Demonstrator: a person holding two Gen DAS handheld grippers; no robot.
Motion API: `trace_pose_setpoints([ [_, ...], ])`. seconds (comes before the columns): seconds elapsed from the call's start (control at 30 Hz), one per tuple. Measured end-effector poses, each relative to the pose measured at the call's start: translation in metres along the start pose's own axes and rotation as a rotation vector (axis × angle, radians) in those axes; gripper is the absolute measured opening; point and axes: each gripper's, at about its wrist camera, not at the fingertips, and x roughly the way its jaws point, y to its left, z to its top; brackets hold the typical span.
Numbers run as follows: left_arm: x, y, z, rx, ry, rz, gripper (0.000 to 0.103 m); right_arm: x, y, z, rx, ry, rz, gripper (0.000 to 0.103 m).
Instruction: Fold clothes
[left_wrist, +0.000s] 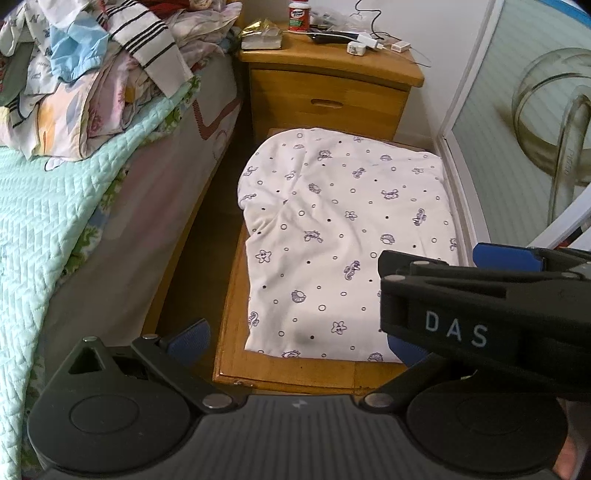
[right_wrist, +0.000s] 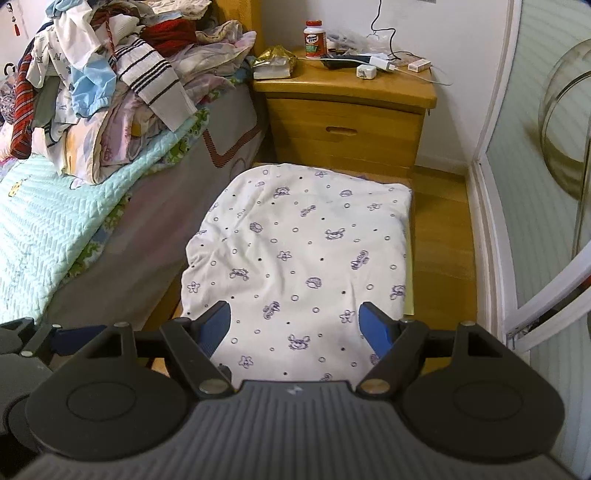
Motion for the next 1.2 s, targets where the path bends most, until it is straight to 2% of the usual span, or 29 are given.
trace_pose_setpoints([
  [0.3,0.001,0.018,-0.009,-0.04,0.001,0.003,0.102,0.001,-0.014,-0.007,0.039,-0.009,0.022,0.077],
  [0.4,-0.004,0.03,-0.016,-0.075,-0.007,-0.009,0.102,0.0,-0.021,-0.01,0.078,-0.018,0.057,0.077],
  [0.53,-0.02,0.049,-0.029,-0.126,-0.051,-0.015,0.102,-0.012,-0.019,-0.014,0.107,-0.078,0.161,0.077],
  [0.67,-0.047,0.073,-0.047,-0.19,-0.122,0.001,0.102,-0.029,-0.001,-0.017,0.079,-0.148,0.278,0.077],
  [0.8,-0.085,0.104,-0.075,-0.268,-0.212,0.066,0.102,-0.044,0.024,-0.022,0.041,-0.215,0.429,0.078],
  [0.93,-0.122,0.141,-0.106,-0.38,-0.27,0.134,0.102,-0.053,0.059,-0.026,-0.03,-0.271,0.591,0.08],
  [1.2,-0.191,0.205,-0.147,-0.532,-0.372,0.256,0.102,-0.072,0.147,-0.002,-0.154,-0.35,0.786,0.08],
])
